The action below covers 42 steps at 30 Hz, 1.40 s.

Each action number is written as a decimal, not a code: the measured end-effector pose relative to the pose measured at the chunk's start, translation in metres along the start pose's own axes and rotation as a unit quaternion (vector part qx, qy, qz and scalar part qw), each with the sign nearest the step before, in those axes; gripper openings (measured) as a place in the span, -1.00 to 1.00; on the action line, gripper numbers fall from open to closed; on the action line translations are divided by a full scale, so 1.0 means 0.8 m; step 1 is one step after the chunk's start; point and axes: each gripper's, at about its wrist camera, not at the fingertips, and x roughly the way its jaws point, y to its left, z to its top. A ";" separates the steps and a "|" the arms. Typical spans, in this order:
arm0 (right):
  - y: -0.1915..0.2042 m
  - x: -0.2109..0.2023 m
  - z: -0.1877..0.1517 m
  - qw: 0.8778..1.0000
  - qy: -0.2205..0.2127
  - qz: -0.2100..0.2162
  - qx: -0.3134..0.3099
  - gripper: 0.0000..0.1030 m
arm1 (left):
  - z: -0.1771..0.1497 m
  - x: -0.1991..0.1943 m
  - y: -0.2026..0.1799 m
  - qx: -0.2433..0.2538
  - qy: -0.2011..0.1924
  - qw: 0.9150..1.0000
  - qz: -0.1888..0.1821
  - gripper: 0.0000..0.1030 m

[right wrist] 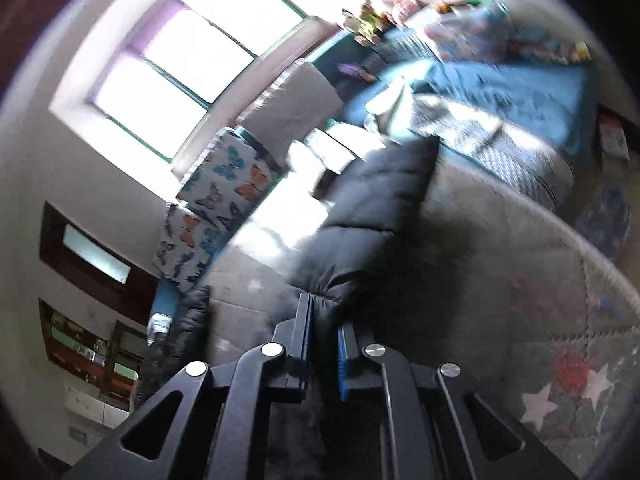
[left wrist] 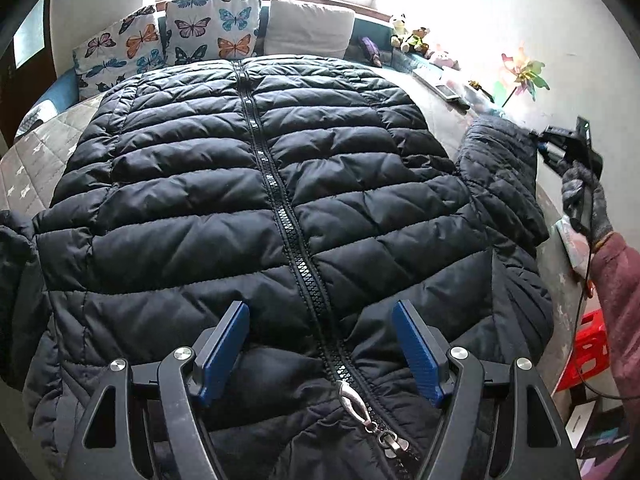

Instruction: Fold large clothes

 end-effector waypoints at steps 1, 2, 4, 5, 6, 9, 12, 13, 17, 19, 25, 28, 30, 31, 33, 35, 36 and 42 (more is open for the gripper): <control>0.021 -0.010 0.002 1.000 -0.008 0.004 -0.018 -0.77 | -0.001 -0.003 0.000 0.001 -0.005 1.000 -0.001 0.53; 0.036 -0.017 0.003 0.999 -0.013 0.008 -0.029 -0.78 | -0.002 -0.007 0.000 0.002 -0.008 1.000 -0.001 0.53; 0.080 -0.034 0.003 0.998 -0.023 0.026 -0.061 -0.78 | -0.006 -0.015 0.002 0.004 -0.017 1.000 -0.001 0.53; 0.104 -0.042 0.001 0.996 -0.026 0.036 -0.077 -0.78 | -0.009 -0.021 0.004 0.003 -0.022 1.000 -0.002 0.53; 0.121 -0.048 -0.002 0.995 -0.028 0.043 -0.091 -0.78 | -0.013 -0.027 0.007 0.002 -0.028 1.000 -0.003 0.53; 0.195 -0.065 -0.021 0.986 -0.029 0.069 -0.150 -0.78 | -0.024 -0.047 0.022 -0.008 -0.043 0.999 -0.003 0.53; 0.274 -0.077 -0.056 0.971 -0.022 0.103 -0.215 -0.78 | -0.038 -0.067 0.039 -0.023 -0.058 0.998 -0.004 0.53; 0.289 -0.076 -0.063 0.968 -0.019 0.110 -0.227 -0.78 | -0.043 -0.073 0.046 -0.029 -0.063 0.998 -0.003 0.53; 0.374 -0.071 -0.124 0.945 0.014 0.151 -0.290 -0.78 | -0.064 -0.099 0.071 -0.054 -0.082 0.995 -0.001 0.53; 0.411 -0.062 -0.161 0.933 0.037 0.163 -0.319 -0.78 | -0.077 -0.109 0.084 -0.068 -0.090 0.994 -0.002 0.53; 0.484 -0.014 -0.299 0.891 0.119 0.173 -0.403 -0.78 | -0.106 -0.127 0.106 -0.085 -0.109 0.990 -0.016 0.53; 0.488 0.021 -0.368 0.869 0.180 0.168 -0.429 -0.78 | -0.116 -0.132 0.106 -0.084 -0.114 0.990 -0.018 0.53; 0.485 0.035 -0.408 0.854 0.220 0.162 -0.444 -0.78 | -0.118 -0.136 0.104 -0.083 -0.119 0.989 -0.020 0.53; 0.479 0.045 -0.426 0.847 0.234 0.160 -0.450 -0.78 | -0.120 -0.137 0.104 -0.083 -0.121 0.989 -0.021 0.53; 0.472 0.055 -0.452 0.834 0.264 0.152 -0.460 -0.78 | -0.122 -0.138 0.105 -0.087 -0.123 0.988 -0.025 0.53; 0.467 0.060 -0.462 0.824 0.287 0.150 -0.465 -0.78 | -0.124 -0.139 0.107 -0.092 -0.125 0.987 -0.030 0.53; 0.473 0.053 -0.466 0.823 0.286 0.154 -0.465 -0.78 | -0.125 -0.141 0.108 -0.094 -0.126 0.987 -0.033 0.53; 0.458 -0.004 -0.381 0.847 0.223 0.158 -0.455 -0.44 | -0.123 -0.156 0.117 -0.102 -0.137 0.985 -0.027 0.53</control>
